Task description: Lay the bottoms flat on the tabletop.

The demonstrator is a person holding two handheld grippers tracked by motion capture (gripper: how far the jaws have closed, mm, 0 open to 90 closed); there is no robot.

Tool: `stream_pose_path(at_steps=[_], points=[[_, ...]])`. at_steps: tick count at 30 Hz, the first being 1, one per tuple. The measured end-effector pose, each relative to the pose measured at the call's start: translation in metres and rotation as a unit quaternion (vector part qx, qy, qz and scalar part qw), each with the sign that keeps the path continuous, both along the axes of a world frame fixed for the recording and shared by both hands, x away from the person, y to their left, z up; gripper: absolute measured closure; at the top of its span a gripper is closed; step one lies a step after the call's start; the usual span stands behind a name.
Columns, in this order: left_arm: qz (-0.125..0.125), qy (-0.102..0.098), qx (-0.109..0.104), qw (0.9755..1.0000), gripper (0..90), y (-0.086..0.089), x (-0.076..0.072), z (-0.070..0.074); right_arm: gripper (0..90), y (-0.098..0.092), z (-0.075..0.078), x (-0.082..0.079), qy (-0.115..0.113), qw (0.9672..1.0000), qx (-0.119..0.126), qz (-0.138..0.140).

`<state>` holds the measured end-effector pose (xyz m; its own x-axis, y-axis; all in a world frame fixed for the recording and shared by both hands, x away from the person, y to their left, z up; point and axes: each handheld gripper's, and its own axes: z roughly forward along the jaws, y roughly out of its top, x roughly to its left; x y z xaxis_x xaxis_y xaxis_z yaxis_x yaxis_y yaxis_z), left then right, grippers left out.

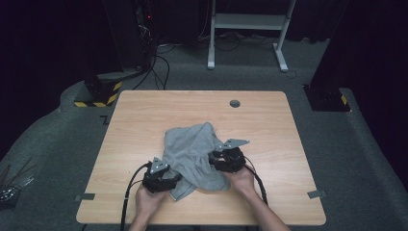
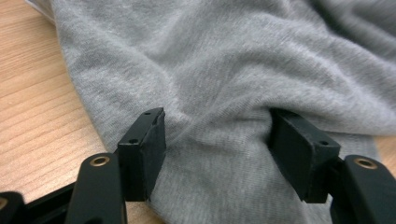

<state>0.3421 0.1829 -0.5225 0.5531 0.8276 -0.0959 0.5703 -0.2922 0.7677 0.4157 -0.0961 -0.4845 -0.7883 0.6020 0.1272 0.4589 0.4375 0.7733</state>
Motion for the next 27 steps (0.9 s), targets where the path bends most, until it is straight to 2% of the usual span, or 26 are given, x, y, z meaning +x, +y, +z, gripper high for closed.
stream_pose_path(at_steps=[3,4,5,6,9,11,14,16,17,18,21,23,24,25,26,27], points=[[-0.014,-0.007,-0.009,0.9998,34.9,-0.003,-0.003,0.008,58.1,0.011,0.005,0.0,-0.006,0.9999,0.001,0.01],[-0.029,-0.021,-0.018,0.9992,34.6,-0.008,-0.005,0.018,57.4,0.022,0.007,-0.001,-0.008,0.9998,-0.009,0.019],[-0.029,-0.021,-0.018,0.9992,34.4,-0.008,-0.005,0.018,57.4,0.022,0.007,-0.001,-0.008,0.9998,-0.009,0.019],[-0.045,-0.029,-0.026,0.9982,34.2,-0.015,-0.005,0.028,57.2,0.033,0.006,-0.002,-0.013,0.9994,-0.021,0.023],[-0.063,-0.027,-0.008,0.9976,34.3,-0.03,0.003,0.034,56.9,0.042,0.0,-0.002,-0.003,0.9992,-0.031,0.024],[-0.06,-0.023,0.011,0.9978,37.2,-0.038,0.01,0.033,56.7,0.044,-0.003,-0.001,0.002,0.9991,-0.036,0.024],[-0.065,-0.005,0.015,0.9978,46.4,-0.045,0.02,0.027,56.6,0.039,-0.006,0.0,0.009,0.9992,-0.03,0.024],[-0.066,-0.003,0.02,0.9976,53.9,-0.047,0.022,0.025,56.5,0.035,-0.007,0.001,0.015,0.9993,-0.028,0.018],[-0.066,-0.003,0.035,0.9972,53.9,-0.049,0.023,0.023,56.5,0.035,-0.007,0.001,0.015,0.9993,-0.028,0.018],[-0.065,-0.003,0.058,0.9962,64.9,-0.049,0.025,0.019,56.5,0.029,-0.008,0.0,0.013,0.9996,-0.021,0.015],[-0.061,0.009,0.035,0.9975,72.6,-0.043,0.028,0.016,56.5,0.019,-0.006,-0.001,0.001,0.9999,-0.014,0.006],[-0.06,0.009,0.033,0.9976,75.4,-0.042,0.028,0.016,56.6,0.015,-0.005,-0.002,-0.003,0.9999,-0.011,0.0],[-0.059,0.005,0.031,0.9977,76.1,-0.041,0.026,0.015,57.2,0.004,-0.005,-0.001,-0.005,0.9997,-0.011,-0.022],[-0.059,0.005,0.031,0.9977,76.5,-0.041,0.026,0.015,57.2,0.004,-0.005,-0.001,-0.005,0.9997,-0.011,-0.022],[-0.057,0.006,0.024,0.9981,76.9,-0.04,0.026,0.015,57.9,-0.007,-0.008,0.001,-0.004,0.9987,-0.023,-0.045],[-0.057,0.006,0.022,0.9981,77.2,-0.04,0.026,0.015,58.0,-0.011,-0.01,0.002,-0.004,0.9983,-0.027,-0.052]])
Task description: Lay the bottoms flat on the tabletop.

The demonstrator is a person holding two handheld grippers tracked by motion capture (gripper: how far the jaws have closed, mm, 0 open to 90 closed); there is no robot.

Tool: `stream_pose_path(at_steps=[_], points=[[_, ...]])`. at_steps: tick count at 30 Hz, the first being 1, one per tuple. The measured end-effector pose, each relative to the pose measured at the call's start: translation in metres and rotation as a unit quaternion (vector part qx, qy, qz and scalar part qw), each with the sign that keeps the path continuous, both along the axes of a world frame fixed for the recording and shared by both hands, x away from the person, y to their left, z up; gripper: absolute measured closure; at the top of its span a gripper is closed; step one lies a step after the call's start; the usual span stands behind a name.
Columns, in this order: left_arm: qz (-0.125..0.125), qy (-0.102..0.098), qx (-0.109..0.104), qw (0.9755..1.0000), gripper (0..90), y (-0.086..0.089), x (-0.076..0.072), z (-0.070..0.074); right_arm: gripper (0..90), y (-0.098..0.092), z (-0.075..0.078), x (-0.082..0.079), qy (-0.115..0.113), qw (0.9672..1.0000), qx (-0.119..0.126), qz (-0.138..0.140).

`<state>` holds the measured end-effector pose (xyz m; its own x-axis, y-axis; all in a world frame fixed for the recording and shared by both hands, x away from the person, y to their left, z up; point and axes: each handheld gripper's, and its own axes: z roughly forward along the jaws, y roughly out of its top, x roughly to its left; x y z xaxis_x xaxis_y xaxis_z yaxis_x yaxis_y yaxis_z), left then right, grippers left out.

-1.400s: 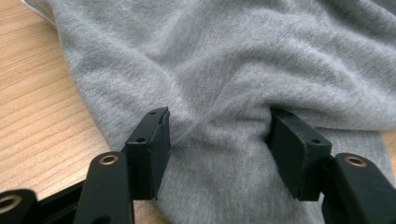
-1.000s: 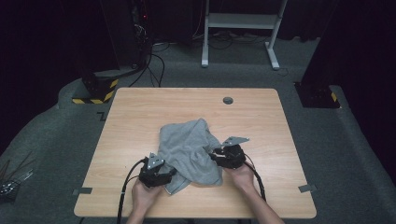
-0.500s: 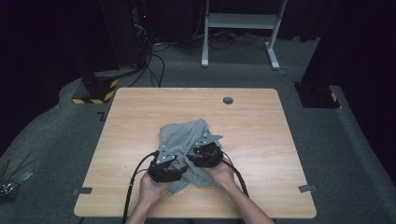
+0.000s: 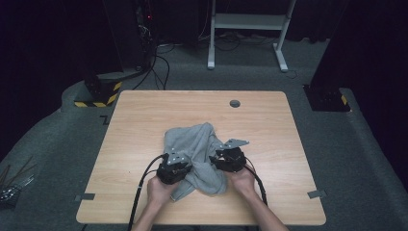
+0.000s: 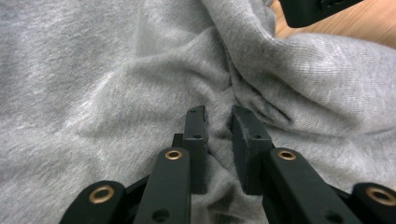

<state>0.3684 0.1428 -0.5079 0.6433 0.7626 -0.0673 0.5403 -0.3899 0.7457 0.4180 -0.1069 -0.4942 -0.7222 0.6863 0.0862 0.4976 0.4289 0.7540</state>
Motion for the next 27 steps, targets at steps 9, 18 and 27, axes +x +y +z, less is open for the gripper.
stream_pose_path(at_steps=[9,18,27], points=[[-0.009,-0.004,0.009,0.9999,79.0,0.0,-0.002,0.003,58.1,0.018,-0.009,0.0,-0.012,0.9995,-0.027,0.006],[-0.008,-0.01,0.002,0.9999,79.3,0.005,-0.004,0.012,89.4,0.027,-0.022,0.002,-0.003,0.9974,-0.062,0.036],[0.01,-0.028,-0.014,0.9995,87.0,0.023,-0.008,0.029,90.0,0.004,-0.007,-0.001,-0.029,0.9981,-0.051,0.022]])
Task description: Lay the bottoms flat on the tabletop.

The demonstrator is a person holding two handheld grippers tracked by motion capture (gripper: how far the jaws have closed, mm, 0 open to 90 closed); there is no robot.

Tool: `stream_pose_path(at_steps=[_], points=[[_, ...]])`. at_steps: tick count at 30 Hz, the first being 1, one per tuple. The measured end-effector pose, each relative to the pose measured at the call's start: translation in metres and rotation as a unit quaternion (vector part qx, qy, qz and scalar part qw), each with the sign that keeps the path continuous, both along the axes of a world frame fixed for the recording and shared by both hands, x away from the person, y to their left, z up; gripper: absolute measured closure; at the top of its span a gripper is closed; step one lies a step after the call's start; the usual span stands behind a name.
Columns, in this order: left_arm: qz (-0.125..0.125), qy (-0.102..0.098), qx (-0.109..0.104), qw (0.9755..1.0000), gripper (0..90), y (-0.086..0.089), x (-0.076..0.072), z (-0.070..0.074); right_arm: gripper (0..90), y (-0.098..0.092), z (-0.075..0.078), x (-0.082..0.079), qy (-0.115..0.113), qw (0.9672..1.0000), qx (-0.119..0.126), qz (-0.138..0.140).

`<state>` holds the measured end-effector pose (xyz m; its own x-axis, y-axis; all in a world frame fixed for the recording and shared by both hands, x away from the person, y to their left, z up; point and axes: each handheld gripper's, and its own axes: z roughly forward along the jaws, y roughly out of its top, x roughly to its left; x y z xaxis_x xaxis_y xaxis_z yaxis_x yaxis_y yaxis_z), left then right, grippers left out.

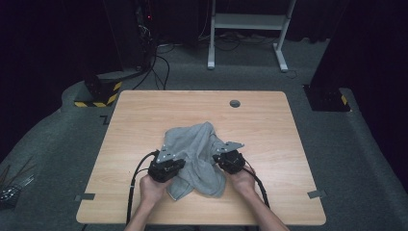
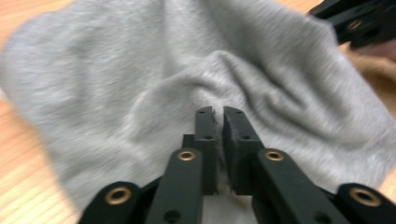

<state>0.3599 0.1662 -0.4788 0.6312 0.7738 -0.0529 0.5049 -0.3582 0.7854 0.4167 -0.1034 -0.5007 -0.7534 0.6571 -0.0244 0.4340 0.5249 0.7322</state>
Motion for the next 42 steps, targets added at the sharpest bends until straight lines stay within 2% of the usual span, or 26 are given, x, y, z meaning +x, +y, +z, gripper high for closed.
stream_pose_path(at_steps=[2,3,6,7,9,10,12,14,17,19,21,23,25,28,30,34,38,39,40,41,42], points=[[0.004,0.001,0.006,1.0,89.9,0.002,0.0,0.0,90.0,-0.005,0.002,0.0,-0.001,1.0,0.002,-0.005],[0.01,0.01,0.009,0.9999,90.0,0.005,0.001,-0.002,90.0,-0.014,0.006,0.002,-0.006,0.9999,0.003,-0.016],[0.009,0.014,0.008,0.9998,89.8,0.004,0.0,-0.004,90.0,-0.028,0.01,0.002,-0.006,0.9996,0.011,-0.027],[0.005,0.017,0.01,0.9998,86.5,0.001,-0.001,-0.005,90.0,-0.03,0.011,0.001,-0.005,0.9995,0.012,-0.028],[-0.004,0.03,0.006,0.9995,70.3,-0.005,-0.001,-0.007,90.0,-0.032,0.011,0.0,-0.006,0.9996,0.011,-0.026],[-0.004,0.03,0.006,0.9995,63.6,-0.005,-0.001,-0.007,90.0,-0.033,0.01,-0.001,-0.005,0.9996,0.011,-0.026],[-0.013,0.043,0.005,0.999,53.2,-0.014,-0.006,-0.013,89.7,-0.031,0.008,-0.002,-0.001,0.9996,0.013,-0.025],[-0.021,0.049,0.006,0.9986,47.6,-0.018,-0.01,-0.017,88.0,-0.03,0.004,-0.001,0.006,0.9996,0.017,-0.019],[-0.027,0.058,0.006,0.9979,45.2,-0.022,-0.016,-0.021,73.1,-0.026,0.002,-0.001,0.025,0.999,0.037,-0.003],[-0.035,0.056,0.013,0.9977,50.3,-0.024,-0.017,-0.022,65.6,-0.022,0.001,-0.002,0.034,0.9986,0.041,0.004],[-0.048,0.056,0.021,0.9971,65.6,-0.027,-0.017,-0.023,64.8,-0.018,-0.001,-0.002,0.038,0.9986,0.036,0.01],[-0.056,0.053,0.025,0.9967,78.4,-0.028,-0.017,-0.022,73.7,-0.014,-0.005,-0.001,0.054,0.9983,0.021,0.01],[-0.057,0.05,0.029,0.9967,85.2,-0.029,-0.018,-0.021,83.0,-0.014,-0.008,0.001,0.055,0.9983,0.014,0.015],[-0.058,0.046,0.036,0.9966,87.8,-0.025,-0.019,-0.017,86.7,-0.016,-0.007,0.001,0.059,0.998,0.016,0.017],[-0.047,0.039,0.035,0.9975,88.1,-0.018,-0.019,-0.012,86.9,-0.018,-0.004,0.0,0.053,0.9983,0.016,0.016],[-0.025,0.031,0.02,0.999,88.5,0.0,-0.02,-0.007,87.0,-0.025,0.002,-0.001,0.041,0.9989,0.023,0.005],[0.008,0.031,0.014,0.9994,88.6,0.024,-0.021,-0.004,87.1,-0.041,0.01,0.0,0.032,0.9989,0.031,-0.016],[0.008,0.031,0.014,0.9994,88.6,0.024,-0.021,-0.004,87.2,-0.046,0.012,0.001,0.029,0.9989,0.031,-0.022],[0.029,0.028,0.017,0.9991,88.7,0.037,-0.022,-0.003,87.2,-0.05,0.015,0.001,0.028,0.9986,0.032,-0.031],[0.038,0.029,0.019,0.9987,88.7,0.042,-0.022,-0.003,87.2,-0.056,0.017,0.001,0.025,0.9984,0.034,-0.037],[0.038,0.029,0.019,0.9987,88.7,0.042,-0.022,-0.003,87.2,-0.061,0.019,0.002,0.021,0.9982,0.035,-0.045]])
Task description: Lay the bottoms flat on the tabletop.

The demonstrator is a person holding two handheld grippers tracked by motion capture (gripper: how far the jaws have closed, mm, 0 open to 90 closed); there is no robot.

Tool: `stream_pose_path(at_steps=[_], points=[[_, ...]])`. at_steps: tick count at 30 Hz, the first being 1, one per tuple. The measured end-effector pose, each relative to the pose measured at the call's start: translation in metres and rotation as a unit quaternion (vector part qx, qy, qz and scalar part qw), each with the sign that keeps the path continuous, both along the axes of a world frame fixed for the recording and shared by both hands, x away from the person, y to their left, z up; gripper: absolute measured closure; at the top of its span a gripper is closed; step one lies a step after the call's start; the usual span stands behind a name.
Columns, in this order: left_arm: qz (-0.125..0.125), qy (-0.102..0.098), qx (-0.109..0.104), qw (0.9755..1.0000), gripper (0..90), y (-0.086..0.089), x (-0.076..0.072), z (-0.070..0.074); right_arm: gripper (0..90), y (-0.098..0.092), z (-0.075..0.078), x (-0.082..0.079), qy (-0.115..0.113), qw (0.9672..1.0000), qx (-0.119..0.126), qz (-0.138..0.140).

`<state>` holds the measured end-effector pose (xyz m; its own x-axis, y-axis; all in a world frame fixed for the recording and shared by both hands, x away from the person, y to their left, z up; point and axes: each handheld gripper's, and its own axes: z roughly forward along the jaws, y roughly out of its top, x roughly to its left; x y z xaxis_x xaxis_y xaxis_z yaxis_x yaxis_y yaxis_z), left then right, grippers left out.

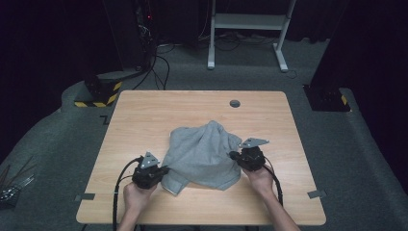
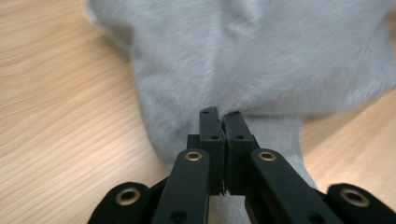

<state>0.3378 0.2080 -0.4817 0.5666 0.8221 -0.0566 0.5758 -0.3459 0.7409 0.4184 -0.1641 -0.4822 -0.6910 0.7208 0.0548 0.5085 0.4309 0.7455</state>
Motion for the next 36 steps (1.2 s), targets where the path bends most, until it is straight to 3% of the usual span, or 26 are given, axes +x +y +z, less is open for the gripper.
stream_pose_path(at_steps=[1,4,5,7,8,9,10,12,15,16,17,19,21,22,24,26,27,28,29,30,35,36], points=[[0.02,0.0,0.02,0.9996,88.6,0.008,0.001,-0.001,87.2,-0.005,0.001,0.001,-0.007,0.9999,-0.001,-0.009],[0.033,0.008,0.035,0.9988,88.5,0.011,0.003,-0.005,87.2,-0.013,0.004,0.002,-0.014,0.9994,-0.001,-0.032],[0.046,0.015,0.055,0.9973,88.0,0.011,0.006,-0.01,87.1,-0.021,0.006,0.004,-0.022,0.9983,0.003,-0.053],[0.047,0.016,0.053,0.9974,87.3,0.01,0.006,-0.011,86.8,-0.024,0.007,0.005,-0.019,0.998,0.009,-0.06],[0.045,0.011,0.052,0.9976,76.2,0.004,0.004,-0.011,85.9,-0.026,0.006,0.004,-0.019,0.9979,0.006,-0.061],[0.045,0.011,0.052,0.9976,72.2,0.004,0.004,-0.011,85.9,-0.026,0.006,0.004,-0.019,0.9979,0.006,-0.061],[0.022,-0.003,0.037,0.999,66.9,-0.005,0.0,-0.008,81.7,-0.024,0.003,0.001,-0.028,0.9979,-0.003,-0.059],[0.01,-0.016,0.043,0.9989,58.4,-0.016,-0.004,-0.006,73.0,-0.024,0.002,-0.001,-0.03,0.9975,0.004,-0.063],[-0.001,-0.019,0.043,0.9989,51.4,-0.026,-0.006,-0.007,68.9,-0.022,0.001,-0.005,-0.03,0.9978,0.013,-0.058],[-0.006,-0.007,0.036,0.9993,48.8,-0.033,-0.003,-0.01,66.4,-0.018,-0.002,-0.008,-0.028,0.9988,0.014,-0.037],[-0.006,-0.007,0.036,0.9993,46.2,-0.033,-0.003,-0.01,66.4,-0.018,-0.002,-0.008,-0.028,0.9988,0.014,-0.037],[-0.005,0.006,0.046,0.9989,44.0,-0.043,0.005,-0.02,61.5,-0.011,-0.01,-0.007,0.0,1.0,0.003,-0.009],[-0.003,0.01,0.048,0.9988,46.8,-0.046,0.008,-0.024,60.7,-0.009,-0.013,-0.006,0.005,1.0,-0.001,-0.004],[-0.001,0.016,0.045,0.9988,54.3,-0.049,0.014,-0.029,62.4,-0.006,-0.018,-0.003,0.019,0.9998,-0.006,0.0],[-0.003,0.019,0.033,0.9993,66.6,-0.049,0.017,-0.029,75.1,-0.004,-0.022,0.0,0.033,0.9994,-0.012,0.006],[-0.006,0.023,0.034,0.9991,76.4,-0.047,0.018,-0.026,86.7,-0.003,-0.023,0.002,0.037,0.9988,-0.025,0.021],[-0.006,0.023,0.034,0.9991,80.4,-0.047,0.018,-0.026,86.7,-0.003,-0.023,0.002,0.037,0.9988,-0.025,0.021],[-0.009,0.018,0.04,0.999,82.8,-0.046,0.017,-0.024,89.3,-0.002,-0.02,0.0,0.031,0.9983,-0.041,0.027],[-0.012,0.014,0.042,0.9989,82.8,-0.045,0.016,-0.021,89.3,-0.002,-0.02,0.0,0.031,0.9983,-0.041,0.027],[-0.015,0.003,0.043,0.999,84.1,-0.039,0.012,-0.013,89.7,-0.005,-0.013,-0.003,0.012,0.9985,-0.048,0.023],[-0.008,-0.017,0.03,0.9994,84.5,-0.023,0.006,0.002,89.9,-0.025,0.002,-0.004,-0.009,0.9998,-0.017,-0.007],[0.006,-0.023,0.035,0.9991,84.5,-0.017,0.007,0.005,90.0,-0.037,0.009,-0.003,-0.017,0.9991,-0.019,-0.034]])
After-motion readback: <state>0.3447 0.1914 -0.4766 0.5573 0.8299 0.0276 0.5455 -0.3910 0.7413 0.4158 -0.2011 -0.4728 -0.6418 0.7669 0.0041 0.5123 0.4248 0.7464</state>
